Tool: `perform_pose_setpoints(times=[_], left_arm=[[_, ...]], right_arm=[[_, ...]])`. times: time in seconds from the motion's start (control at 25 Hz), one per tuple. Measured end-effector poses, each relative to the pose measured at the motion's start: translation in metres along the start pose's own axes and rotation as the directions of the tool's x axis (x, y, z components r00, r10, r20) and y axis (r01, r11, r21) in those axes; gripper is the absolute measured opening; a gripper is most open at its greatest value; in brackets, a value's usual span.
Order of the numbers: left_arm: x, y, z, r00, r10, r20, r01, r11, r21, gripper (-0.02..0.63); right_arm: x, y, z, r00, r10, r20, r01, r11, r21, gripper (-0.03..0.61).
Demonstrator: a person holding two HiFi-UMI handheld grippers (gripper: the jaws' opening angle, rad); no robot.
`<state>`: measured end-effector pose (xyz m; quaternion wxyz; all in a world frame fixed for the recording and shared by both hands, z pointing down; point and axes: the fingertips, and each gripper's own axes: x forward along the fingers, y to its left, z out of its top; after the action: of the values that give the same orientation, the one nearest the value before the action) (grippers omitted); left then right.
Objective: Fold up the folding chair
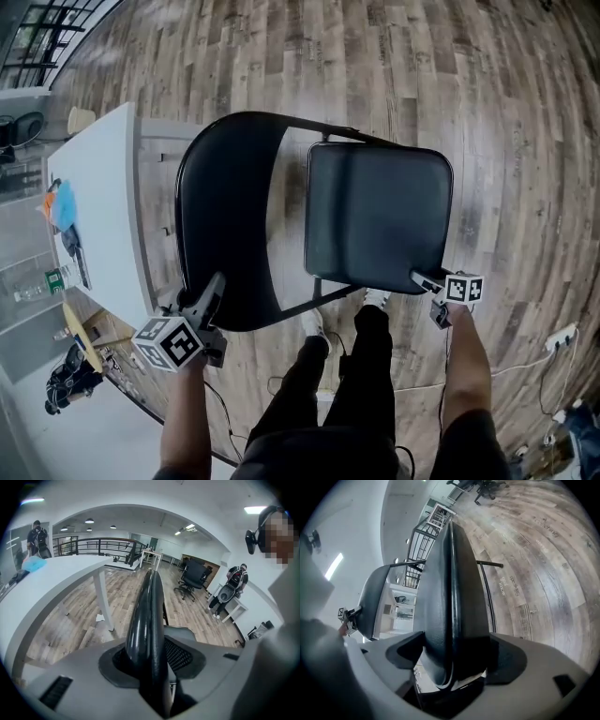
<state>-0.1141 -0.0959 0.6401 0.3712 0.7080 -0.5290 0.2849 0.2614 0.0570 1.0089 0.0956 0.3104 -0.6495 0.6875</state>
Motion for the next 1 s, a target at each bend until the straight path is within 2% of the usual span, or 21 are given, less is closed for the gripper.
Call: perform_pose_setpoints(times=[0.24, 0.36, 0.48, 0.64, 1.0], left_arm=[[-0.006, -0.006, 0.002, 0.997, -0.068, -0.029, 0.067, 0.997, -0.05, 0.127], [-0.015, -0.015, 0.006, 0.991, -0.123, -0.051, 0.121, 0.992, -0.043, 0.095], [-0.027, -0.019, 0.01, 0.988, -0.137, -0.065, 0.135, 0.991, -0.025, 0.083], [-0.049, -0.018, 0.022, 0.989, -0.135, -0.055, 0.134, 0.991, -0.013, 0.074], [-0.097, -0.007, 0.058, 0.993, -0.113, -0.027, 0.113, 0.994, 0.008, 0.066]], right_arm=[[-0.004, 0.011, 0.003, 1.0, 0.021, 0.011, -0.021, 0.999, 0.046, 0.382], [-0.008, 0.033, 0.005, 0.999, 0.053, -0.003, -0.053, 0.998, 0.036, 0.377], [-0.013, 0.057, 0.0, 0.998, 0.054, -0.009, -0.054, 0.998, 0.023, 0.359], [-0.018, 0.104, -0.003, 0.997, 0.081, 0.007, -0.081, 0.997, -0.007, 0.339], [-0.019, 0.23, -0.007, 0.987, 0.159, -0.008, -0.159, 0.982, -0.103, 0.339]])
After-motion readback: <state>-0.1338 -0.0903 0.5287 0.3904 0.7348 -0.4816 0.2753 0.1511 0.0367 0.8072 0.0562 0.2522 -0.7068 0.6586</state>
